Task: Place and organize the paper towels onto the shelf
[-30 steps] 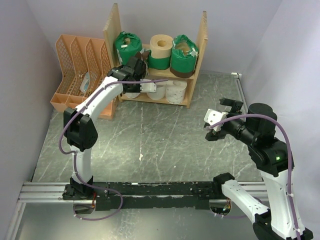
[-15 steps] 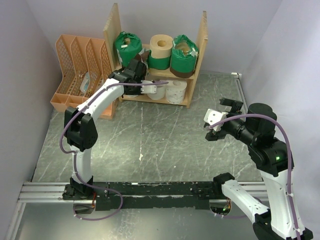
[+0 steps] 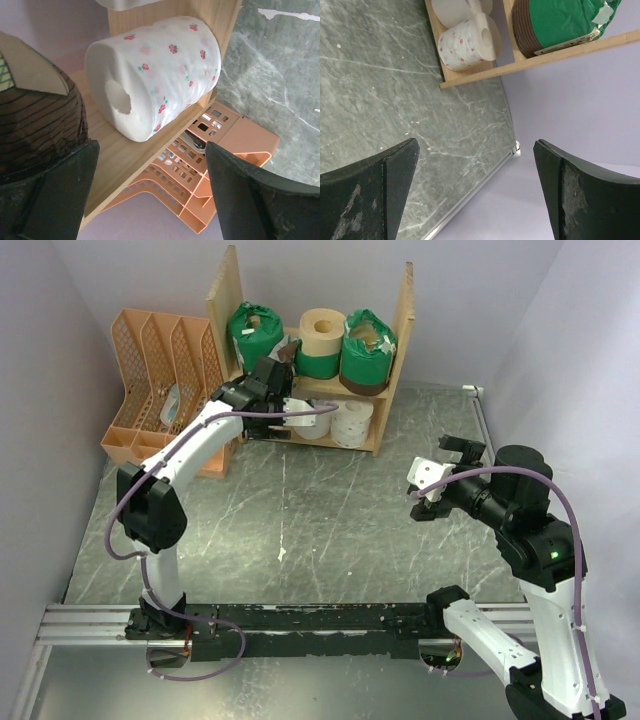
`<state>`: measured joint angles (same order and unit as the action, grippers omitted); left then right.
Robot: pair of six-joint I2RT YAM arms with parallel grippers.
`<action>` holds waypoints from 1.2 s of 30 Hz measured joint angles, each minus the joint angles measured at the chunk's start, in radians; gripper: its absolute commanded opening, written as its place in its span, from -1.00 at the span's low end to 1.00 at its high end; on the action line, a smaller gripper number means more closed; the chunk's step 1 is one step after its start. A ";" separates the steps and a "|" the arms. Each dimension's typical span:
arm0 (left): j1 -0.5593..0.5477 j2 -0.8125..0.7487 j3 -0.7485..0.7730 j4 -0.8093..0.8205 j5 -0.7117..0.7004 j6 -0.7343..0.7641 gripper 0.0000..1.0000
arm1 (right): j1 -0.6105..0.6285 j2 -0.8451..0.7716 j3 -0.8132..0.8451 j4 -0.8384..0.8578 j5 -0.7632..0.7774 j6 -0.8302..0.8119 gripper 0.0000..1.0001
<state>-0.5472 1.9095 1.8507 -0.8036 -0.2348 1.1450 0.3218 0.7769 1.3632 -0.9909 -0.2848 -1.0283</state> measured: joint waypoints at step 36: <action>-0.318 -1.109 -0.239 0.674 -0.214 -0.795 1.00 | -0.008 -0.053 0.089 0.133 0.091 0.602 1.00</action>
